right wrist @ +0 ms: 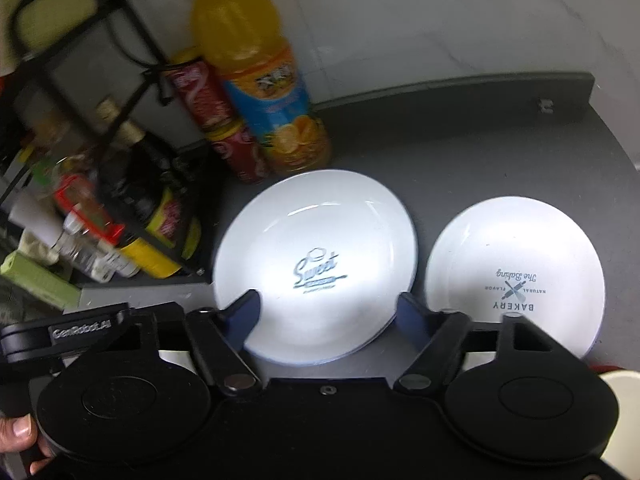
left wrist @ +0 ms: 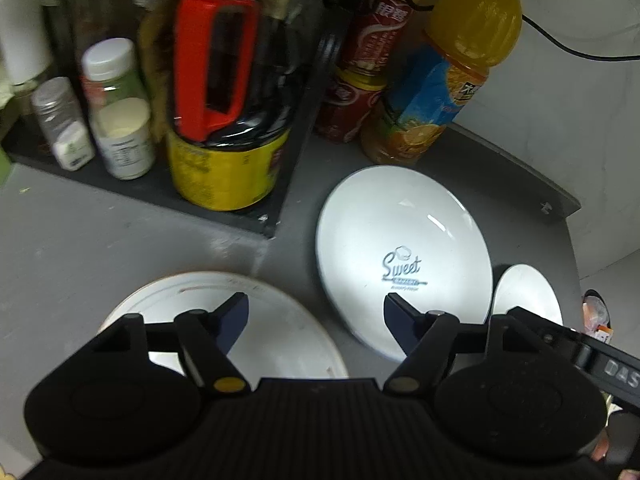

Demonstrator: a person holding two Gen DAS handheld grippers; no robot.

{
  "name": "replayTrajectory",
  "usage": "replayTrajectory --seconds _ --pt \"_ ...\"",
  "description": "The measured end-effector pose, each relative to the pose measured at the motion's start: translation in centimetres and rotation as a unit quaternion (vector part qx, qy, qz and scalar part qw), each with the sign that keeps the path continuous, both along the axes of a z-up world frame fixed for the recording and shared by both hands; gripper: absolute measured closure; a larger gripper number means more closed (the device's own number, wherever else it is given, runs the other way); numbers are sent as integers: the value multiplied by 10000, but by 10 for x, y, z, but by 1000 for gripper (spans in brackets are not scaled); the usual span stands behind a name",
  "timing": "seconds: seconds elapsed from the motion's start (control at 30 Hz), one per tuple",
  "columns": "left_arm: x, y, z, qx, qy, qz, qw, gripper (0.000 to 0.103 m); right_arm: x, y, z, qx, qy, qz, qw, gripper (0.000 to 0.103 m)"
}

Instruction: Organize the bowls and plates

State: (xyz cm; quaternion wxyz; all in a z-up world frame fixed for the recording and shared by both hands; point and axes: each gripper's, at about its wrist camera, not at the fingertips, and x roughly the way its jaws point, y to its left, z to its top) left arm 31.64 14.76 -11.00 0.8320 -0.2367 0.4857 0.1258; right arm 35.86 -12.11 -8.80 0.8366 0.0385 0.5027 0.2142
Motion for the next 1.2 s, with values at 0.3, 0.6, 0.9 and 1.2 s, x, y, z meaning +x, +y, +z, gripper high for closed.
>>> replayTrajectory --seconds 0.3,0.6,0.9,1.2 --pt "37 4 -33 -399 79 -139 9991 50 39 -2 -33 -69 345 -366 9987 56" --pt "57 12 -63 -532 214 -80 9983 69 76 -2 -59 -180 536 -557 9968 64" --pt "68 17 -86 -645 284 -38 9975 83 97 1 -75 -255 740 -486 9957 71" --pt "71 16 -97 -901 86 157 9958 92 101 6 -91 -371 829 -426 9950 79"
